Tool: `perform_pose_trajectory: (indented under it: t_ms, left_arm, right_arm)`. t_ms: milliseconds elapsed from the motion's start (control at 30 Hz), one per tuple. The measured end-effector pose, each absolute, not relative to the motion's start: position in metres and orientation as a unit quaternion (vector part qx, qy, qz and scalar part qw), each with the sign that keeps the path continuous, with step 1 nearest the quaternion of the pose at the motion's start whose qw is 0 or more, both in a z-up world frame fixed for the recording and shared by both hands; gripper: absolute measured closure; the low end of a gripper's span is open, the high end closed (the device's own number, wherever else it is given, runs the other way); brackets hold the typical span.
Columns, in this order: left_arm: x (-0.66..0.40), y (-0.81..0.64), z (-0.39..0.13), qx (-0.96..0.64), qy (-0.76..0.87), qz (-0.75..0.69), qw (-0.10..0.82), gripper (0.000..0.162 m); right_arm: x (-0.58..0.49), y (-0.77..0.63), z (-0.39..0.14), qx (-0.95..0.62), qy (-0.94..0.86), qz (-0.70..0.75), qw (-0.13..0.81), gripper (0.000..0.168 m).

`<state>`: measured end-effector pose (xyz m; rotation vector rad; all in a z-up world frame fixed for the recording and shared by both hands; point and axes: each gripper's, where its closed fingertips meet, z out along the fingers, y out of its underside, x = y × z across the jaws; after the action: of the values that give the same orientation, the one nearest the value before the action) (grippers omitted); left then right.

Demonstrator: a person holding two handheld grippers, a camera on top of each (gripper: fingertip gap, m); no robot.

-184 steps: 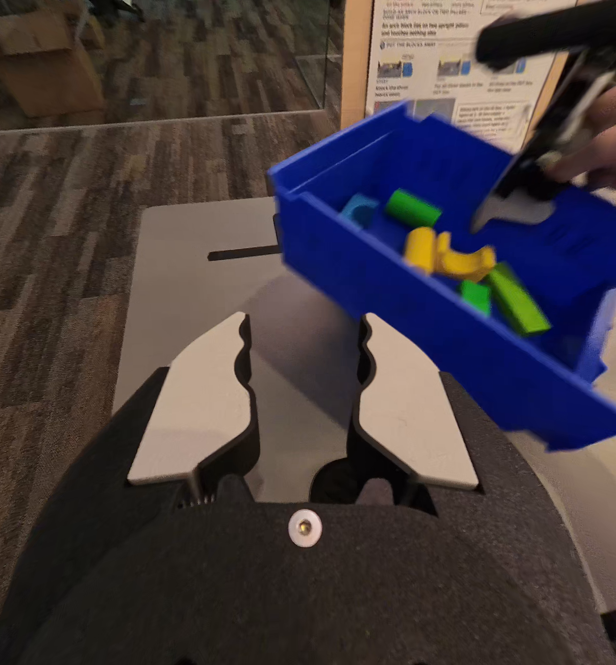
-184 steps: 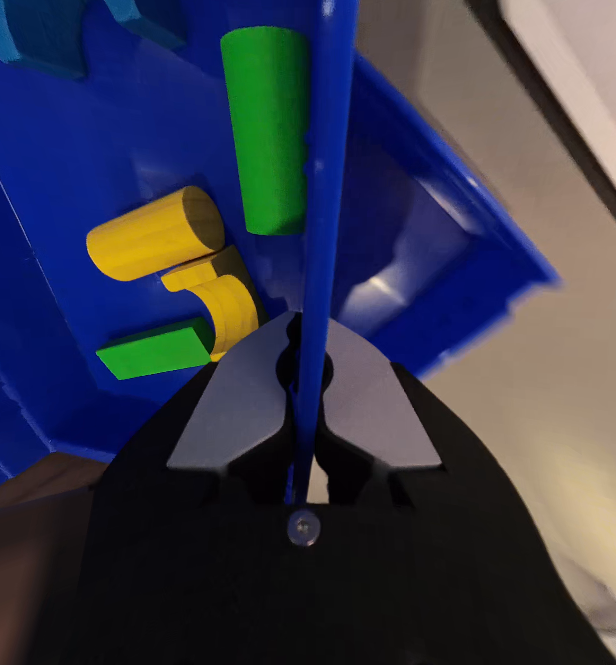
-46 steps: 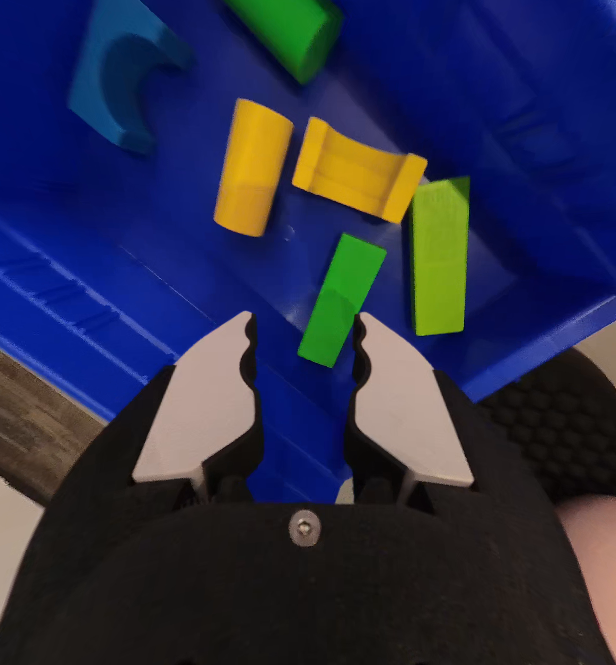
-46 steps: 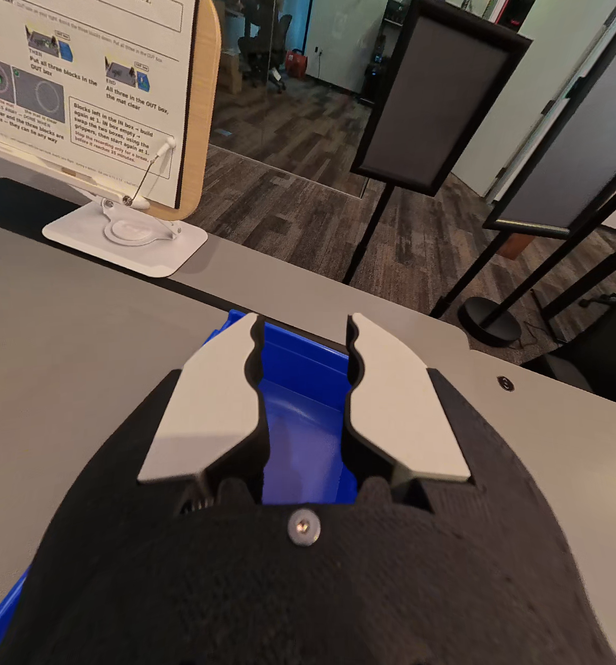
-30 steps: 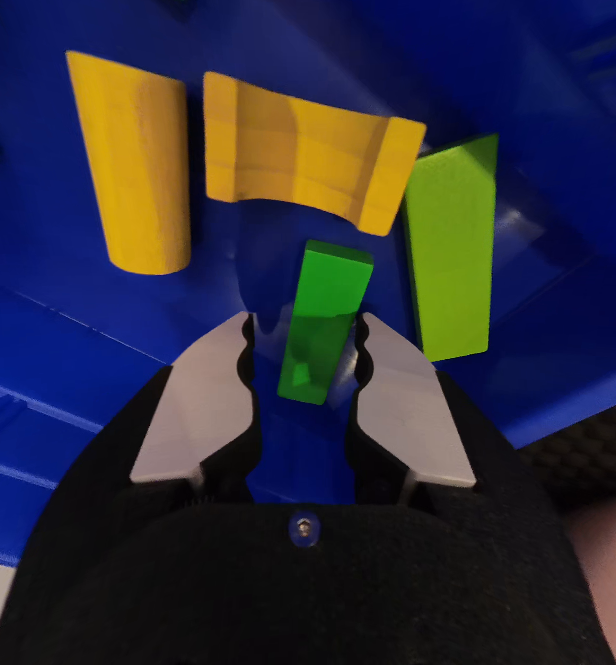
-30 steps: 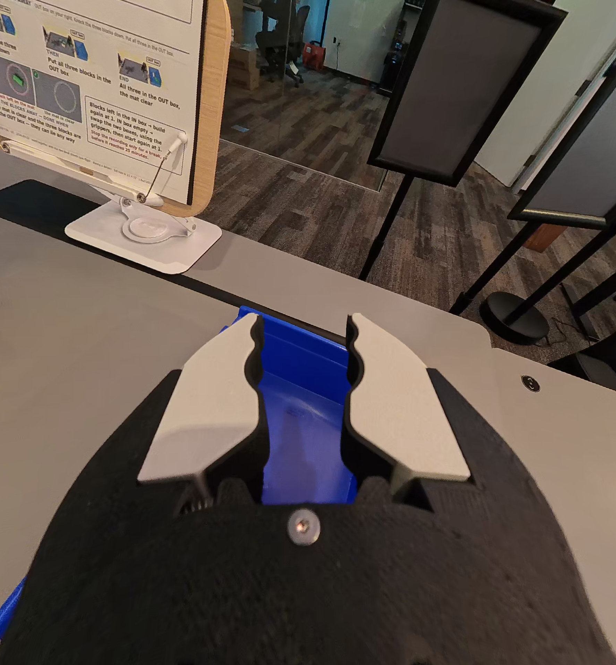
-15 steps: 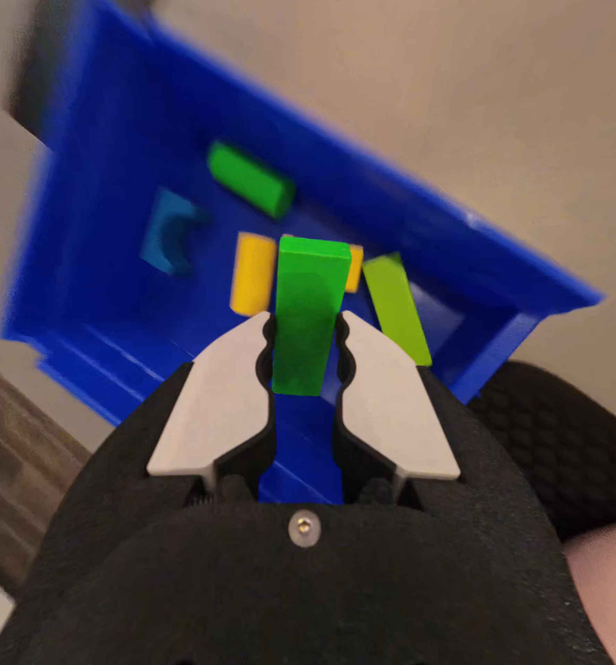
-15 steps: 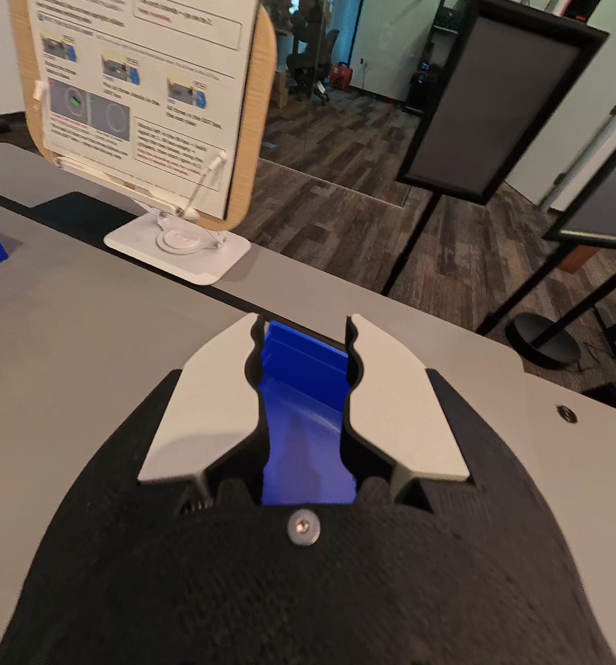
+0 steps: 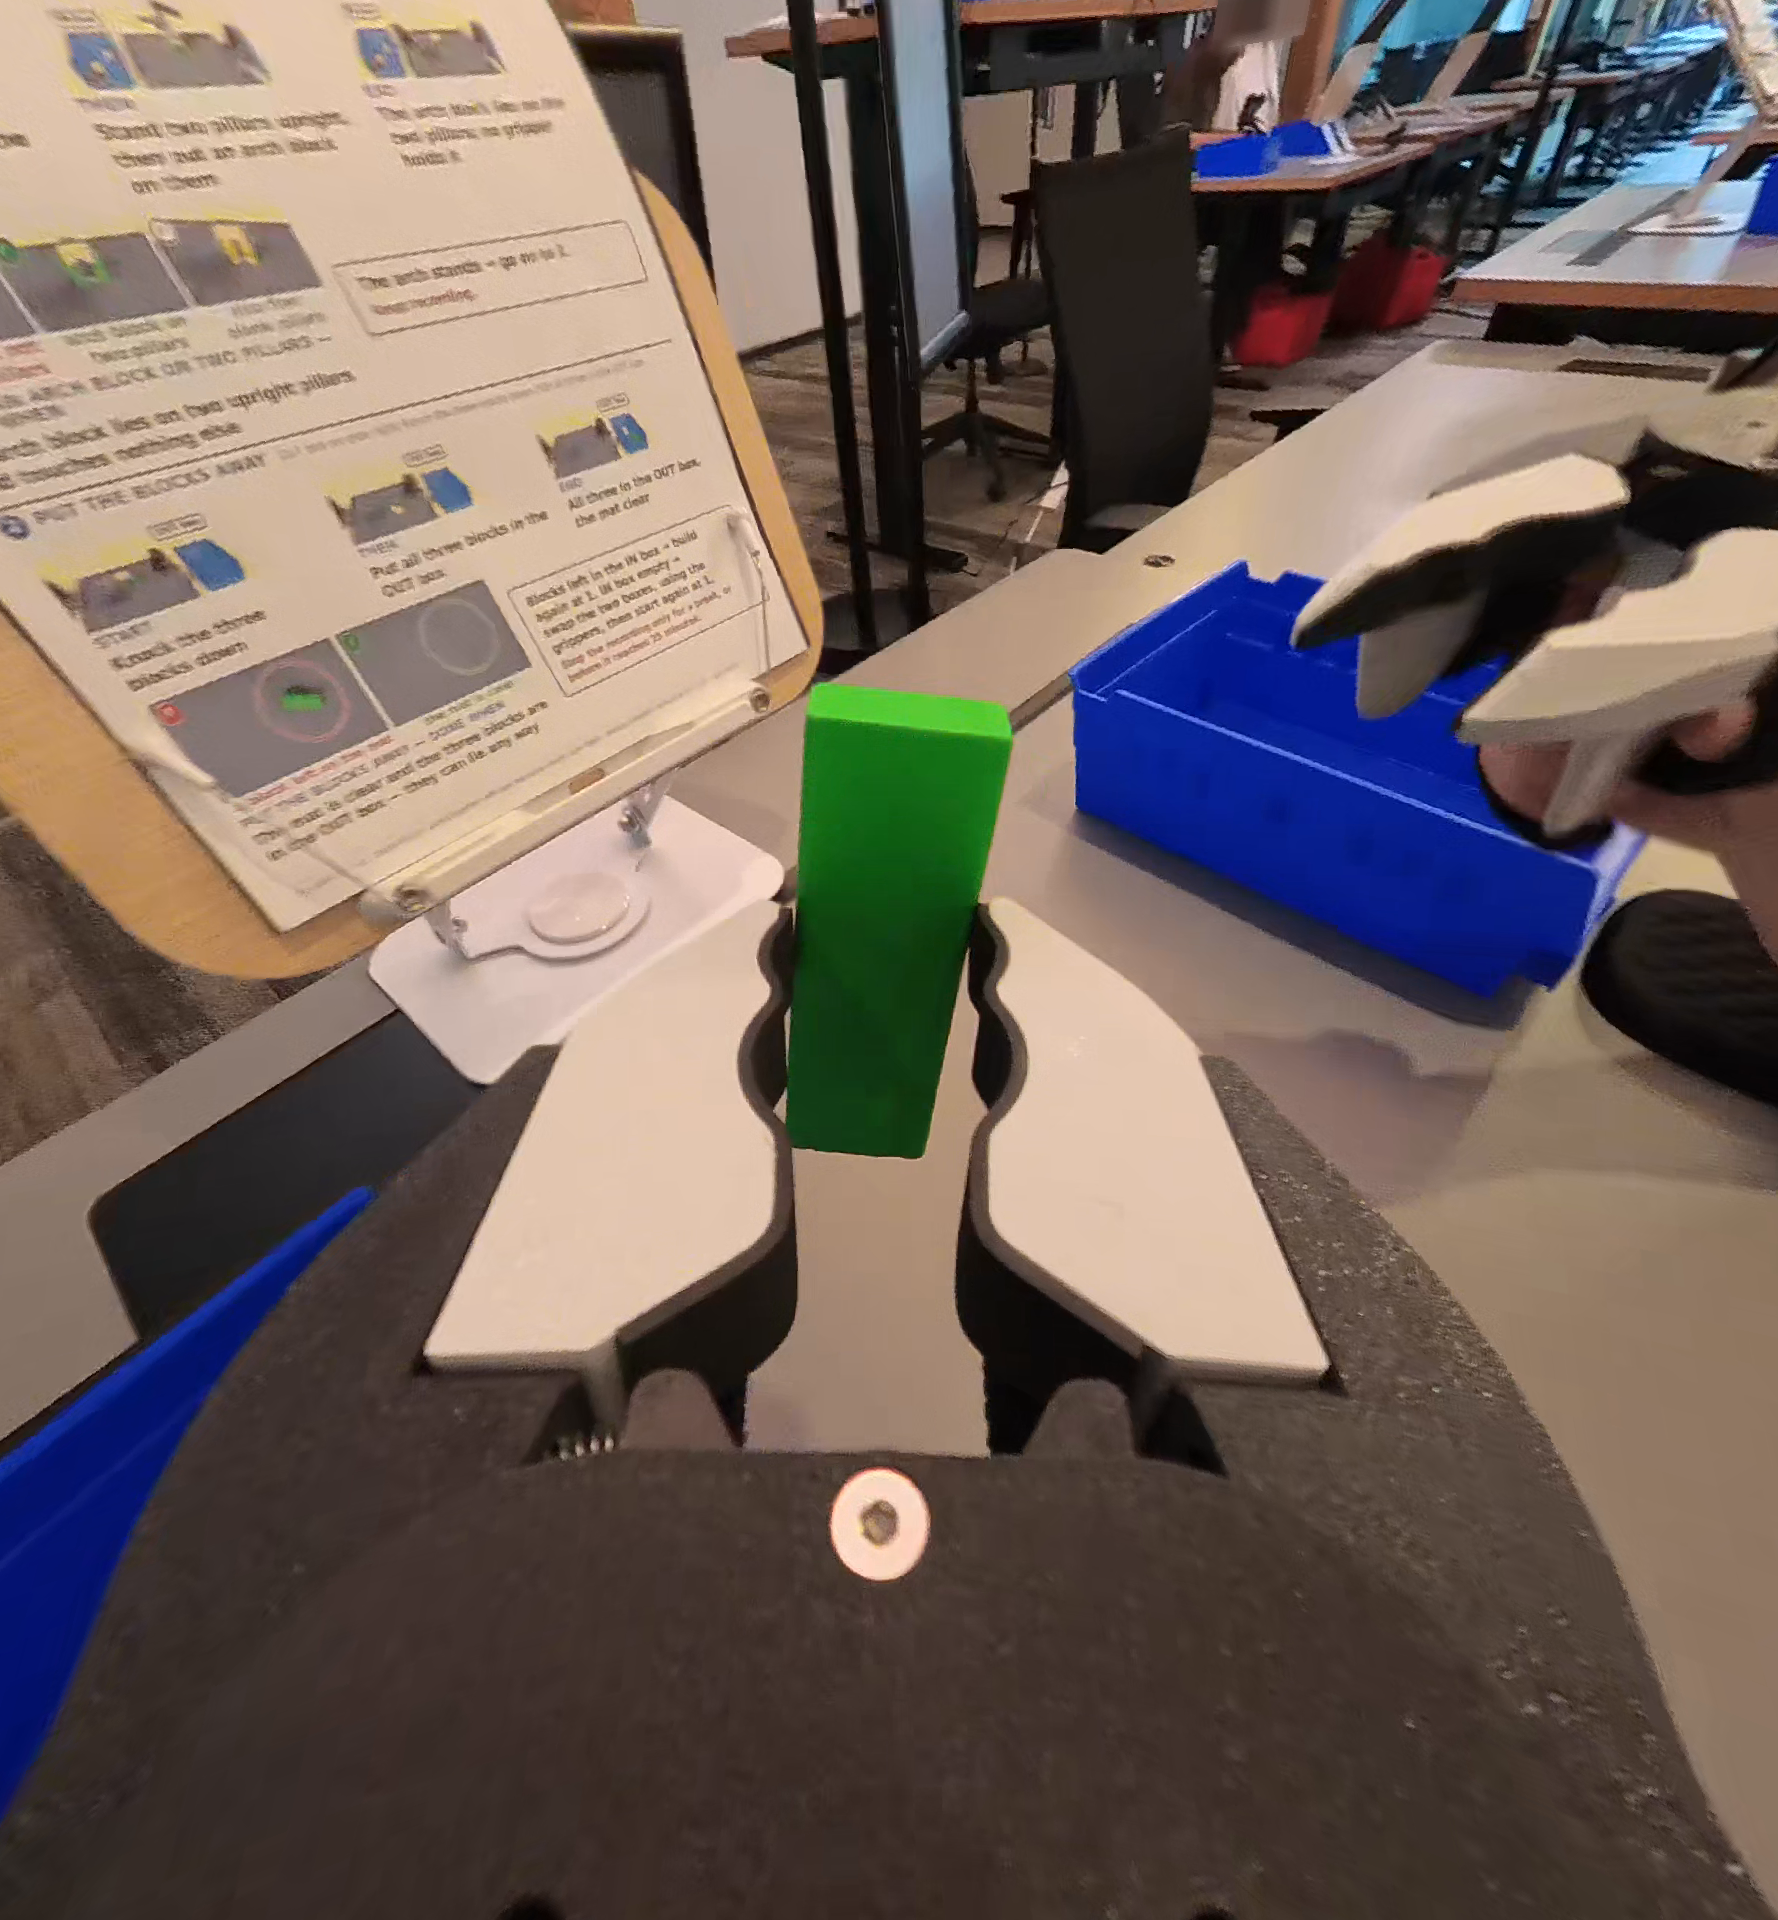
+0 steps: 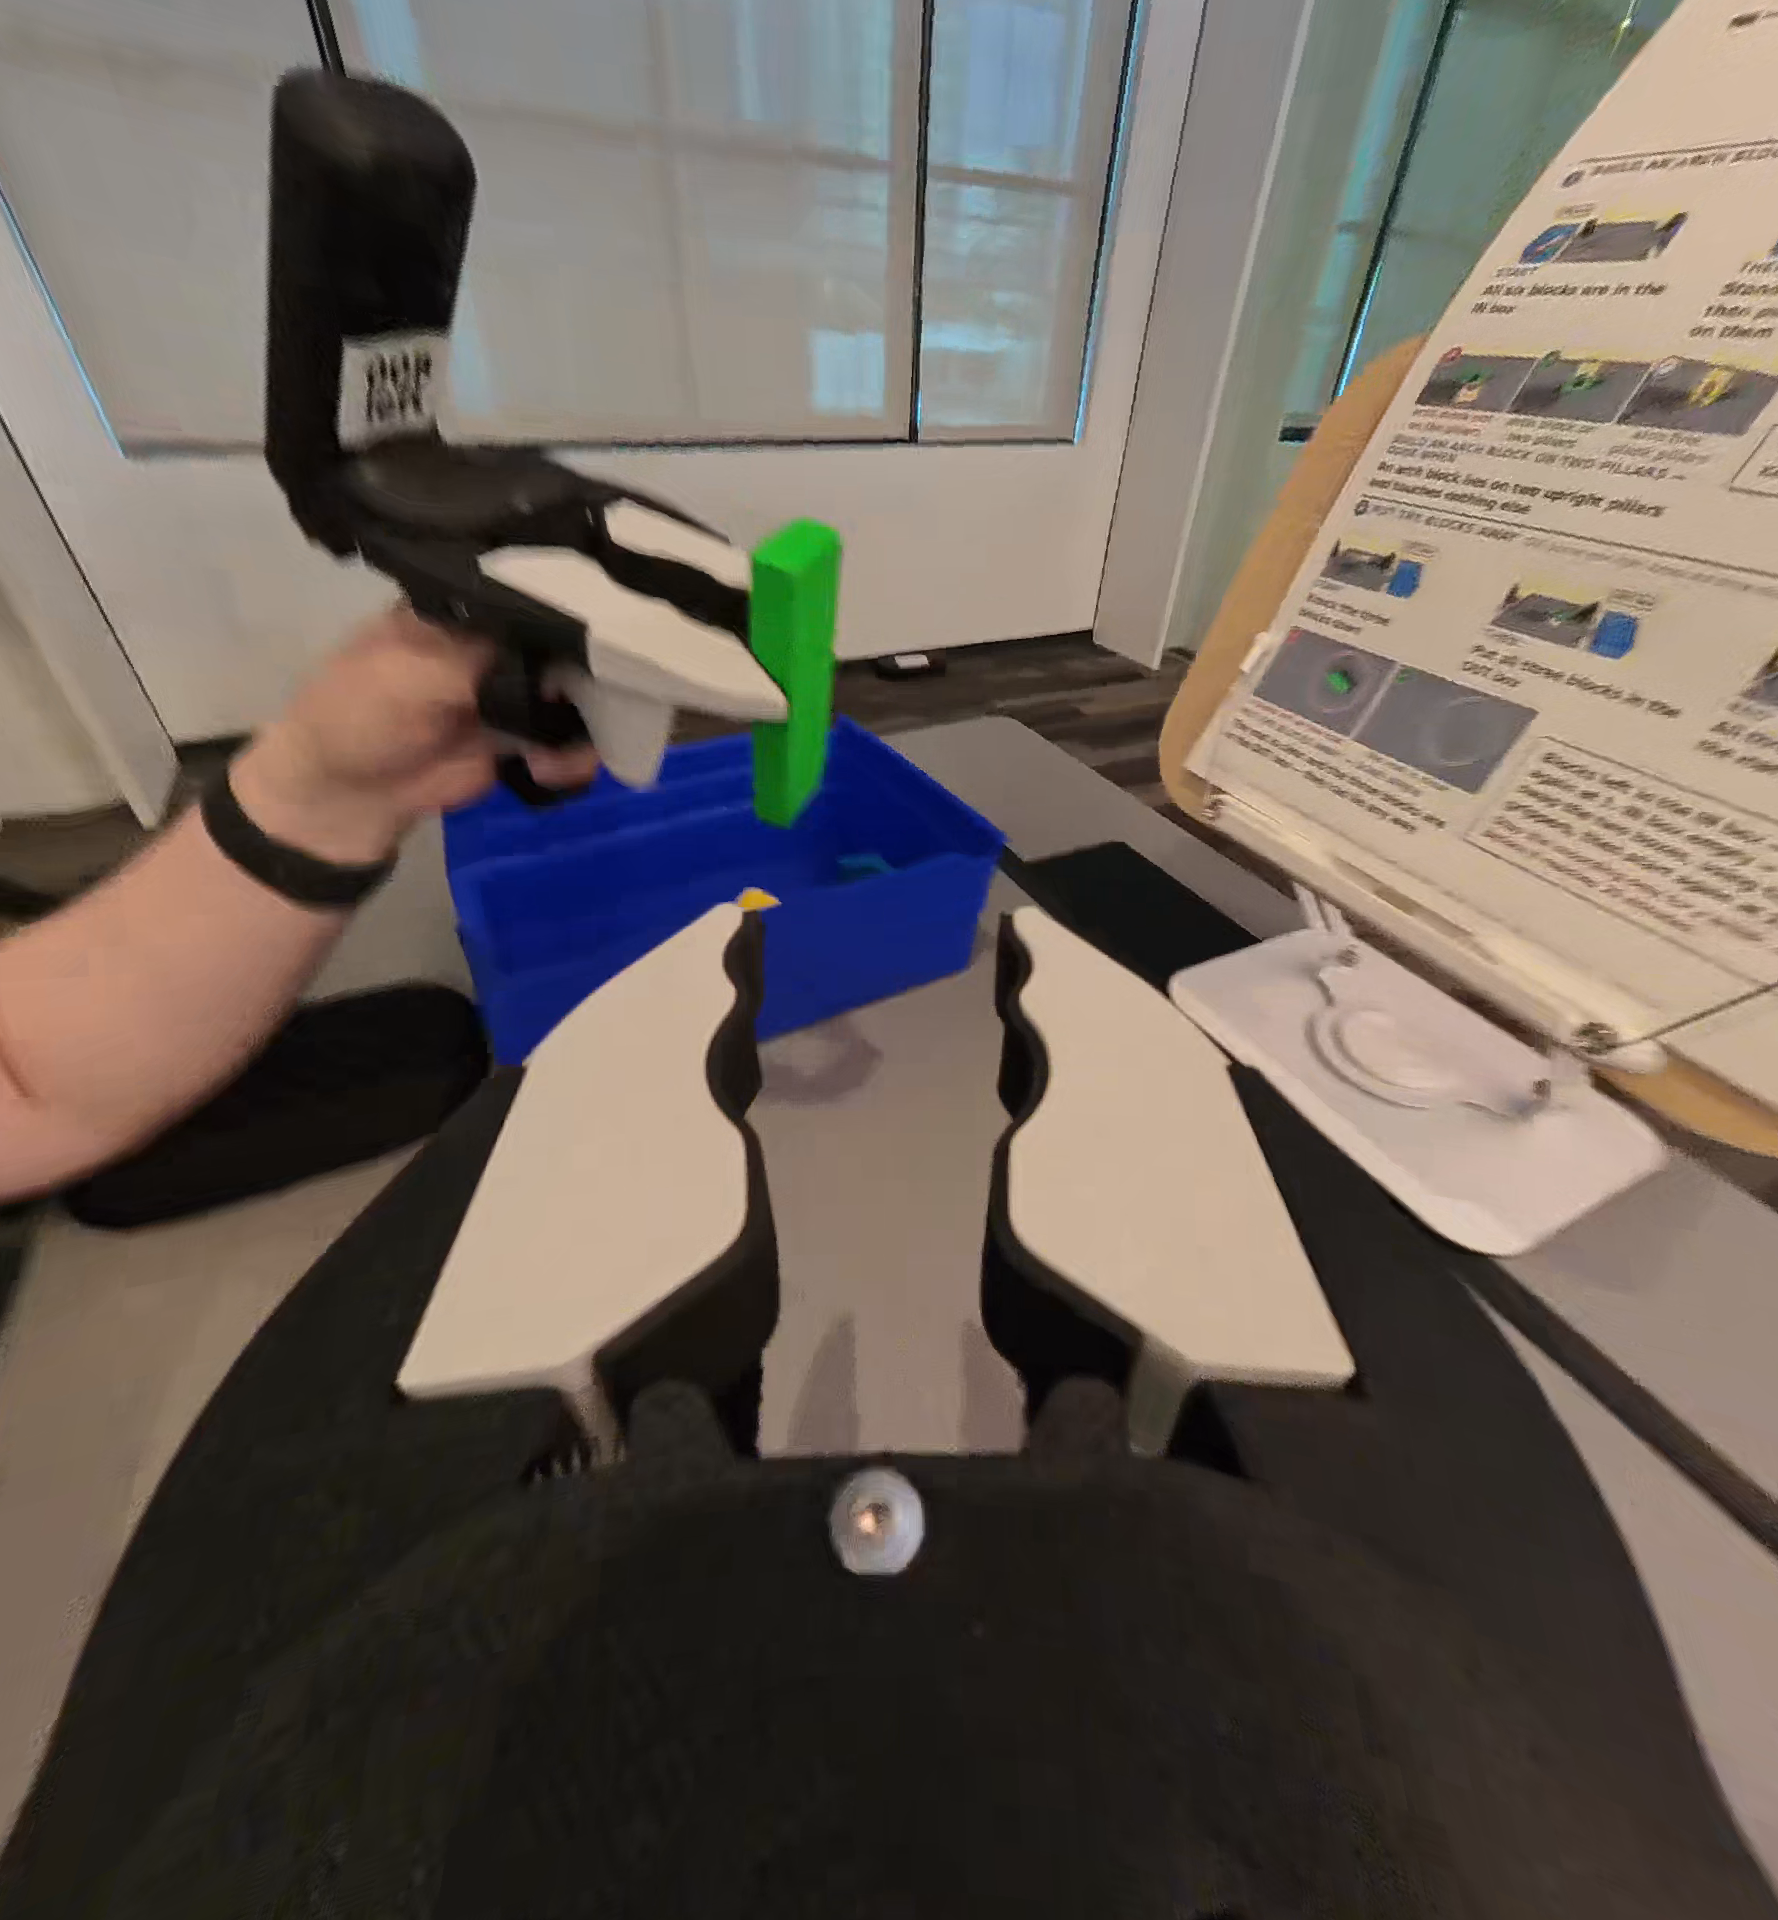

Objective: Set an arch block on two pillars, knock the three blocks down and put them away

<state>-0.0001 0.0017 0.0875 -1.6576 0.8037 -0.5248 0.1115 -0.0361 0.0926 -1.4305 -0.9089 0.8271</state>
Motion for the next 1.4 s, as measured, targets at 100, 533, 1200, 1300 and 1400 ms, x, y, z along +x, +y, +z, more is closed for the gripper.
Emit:
perform_pose_trajectory:
  t_ms: [100,533,1200,1300,1400]
  left_arm:
    - [0.036,0.003,0.067,-0.713,0.345,-0.189,0.581,0.130]
    - [0.098,-0.014,0.029,-0.684,0.410,-0.078,0.599,0.131]
    - [-0.131,0.017,0.080,-0.827,0.197,0.020,0.526,0.121]
    - [-0.143,0.017,0.087,-0.824,0.183,0.022,0.535,0.121]
    - [-0.145,0.017,0.087,-0.824,0.182,0.026,0.536,0.122]
  right_arm:
    - [0.096,-0.039,0.091,-0.612,-0.347,0.375,0.603,0.124]
    - [0.090,-0.016,0.041,-0.690,-0.329,0.376,0.524,0.151]
    - [0.167,0.051,-0.074,-0.853,-0.279,0.122,0.423,0.151]
    - [0.161,0.050,-0.085,-0.866,-0.261,0.144,0.401,0.151]
    - [0.161,0.057,-0.095,-0.871,-0.272,0.095,0.397,0.151]
